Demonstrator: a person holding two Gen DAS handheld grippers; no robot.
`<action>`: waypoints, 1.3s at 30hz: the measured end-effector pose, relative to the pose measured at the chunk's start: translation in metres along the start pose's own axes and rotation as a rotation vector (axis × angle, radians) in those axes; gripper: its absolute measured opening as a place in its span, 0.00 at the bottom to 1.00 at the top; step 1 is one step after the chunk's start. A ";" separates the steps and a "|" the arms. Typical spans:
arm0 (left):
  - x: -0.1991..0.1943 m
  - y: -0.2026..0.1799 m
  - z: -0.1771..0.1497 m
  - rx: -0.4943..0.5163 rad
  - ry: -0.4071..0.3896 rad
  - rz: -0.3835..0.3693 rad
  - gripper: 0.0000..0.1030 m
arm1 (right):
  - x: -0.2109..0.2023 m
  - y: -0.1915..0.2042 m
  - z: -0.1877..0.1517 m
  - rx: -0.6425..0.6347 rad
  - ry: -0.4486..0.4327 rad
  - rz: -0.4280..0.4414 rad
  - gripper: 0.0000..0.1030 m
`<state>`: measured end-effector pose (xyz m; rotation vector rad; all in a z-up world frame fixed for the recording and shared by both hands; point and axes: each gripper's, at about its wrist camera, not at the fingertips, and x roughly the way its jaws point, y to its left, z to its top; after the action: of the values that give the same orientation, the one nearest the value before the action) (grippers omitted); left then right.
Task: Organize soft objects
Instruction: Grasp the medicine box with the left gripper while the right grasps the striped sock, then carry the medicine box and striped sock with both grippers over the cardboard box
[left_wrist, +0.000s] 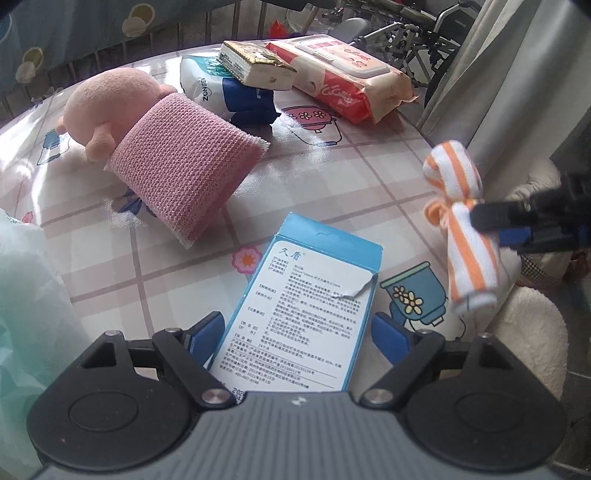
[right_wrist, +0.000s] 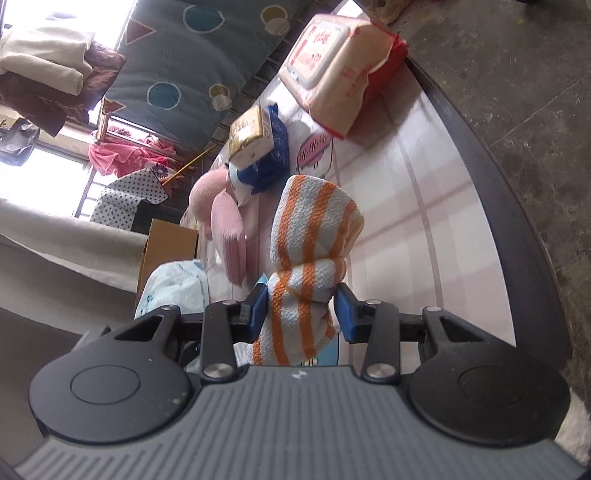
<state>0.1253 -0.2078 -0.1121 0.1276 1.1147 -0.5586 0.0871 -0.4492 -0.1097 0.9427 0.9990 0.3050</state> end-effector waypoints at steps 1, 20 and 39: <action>-0.001 0.002 0.000 -0.013 0.003 -0.010 0.82 | 0.000 0.000 -0.007 0.001 0.016 0.001 0.37; -0.004 -0.018 -0.014 0.012 -0.004 -0.007 0.71 | 0.034 0.020 -0.046 -0.069 0.206 -0.010 0.37; -0.069 -0.017 -0.014 -0.060 -0.184 -0.022 0.70 | 0.009 0.043 -0.045 -0.020 0.125 0.104 0.36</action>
<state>0.0833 -0.1923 -0.0549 0.0111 0.9533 -0.5447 0.0630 -0.3950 -0.0900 0.9681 1.0608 0.4645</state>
